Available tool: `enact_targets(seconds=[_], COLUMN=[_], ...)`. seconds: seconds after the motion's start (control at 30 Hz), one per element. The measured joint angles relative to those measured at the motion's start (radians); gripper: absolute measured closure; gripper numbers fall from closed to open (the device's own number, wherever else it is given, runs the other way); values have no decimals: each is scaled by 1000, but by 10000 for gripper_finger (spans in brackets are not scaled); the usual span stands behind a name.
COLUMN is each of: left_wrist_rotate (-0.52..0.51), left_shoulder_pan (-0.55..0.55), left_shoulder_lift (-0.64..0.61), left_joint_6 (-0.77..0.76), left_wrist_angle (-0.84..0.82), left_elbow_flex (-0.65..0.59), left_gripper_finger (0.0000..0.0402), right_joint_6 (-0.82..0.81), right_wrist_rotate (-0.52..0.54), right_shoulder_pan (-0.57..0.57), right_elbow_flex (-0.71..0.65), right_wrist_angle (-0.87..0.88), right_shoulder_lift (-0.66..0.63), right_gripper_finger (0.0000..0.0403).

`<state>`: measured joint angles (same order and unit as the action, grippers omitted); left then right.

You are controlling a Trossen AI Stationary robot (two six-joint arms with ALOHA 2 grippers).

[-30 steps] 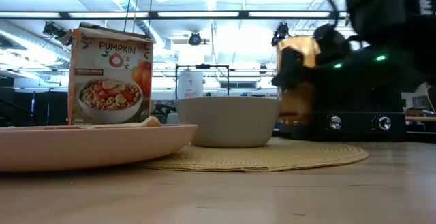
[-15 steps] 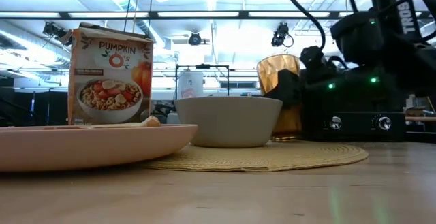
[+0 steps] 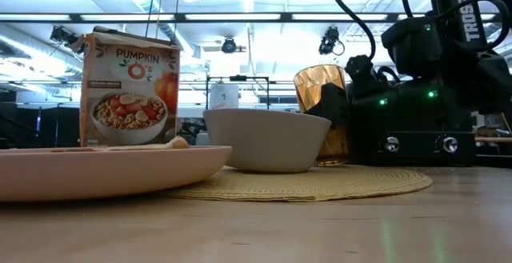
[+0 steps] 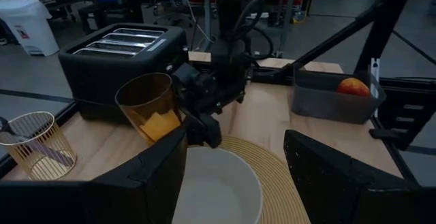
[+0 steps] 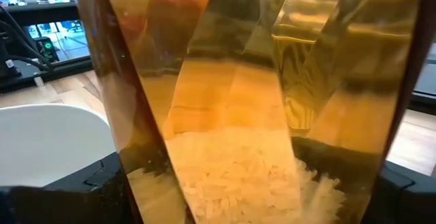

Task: Arrange a breakfast setting
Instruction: Put the orange cup on the top right of the gray bowl

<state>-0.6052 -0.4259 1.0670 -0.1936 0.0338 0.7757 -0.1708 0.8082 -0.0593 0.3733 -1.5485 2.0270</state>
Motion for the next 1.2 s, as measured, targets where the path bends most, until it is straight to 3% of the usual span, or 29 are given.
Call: enact_targets(seconds=[0.77, 1.2], left_wrist_rotate=[0, 0], left_shoulder_pan=[2, 2], left_shoulder_lift=[0, 0], left_joint_6=[7, 21], left_wrist_angle=[-2, -3], left_elbow_flex=[0, 0], left_gripper_finger=[150, 150], right_joint_6=[40, 24], right_wrist_rotate=[9, -47], right_shoulder_pan=[-8, -8], right_elbow_flex=[-1, -1], right_wrist_angle=[3, 0], right_shoulder_lift=[-28, -28], right_gripper_finger=[11, 3])
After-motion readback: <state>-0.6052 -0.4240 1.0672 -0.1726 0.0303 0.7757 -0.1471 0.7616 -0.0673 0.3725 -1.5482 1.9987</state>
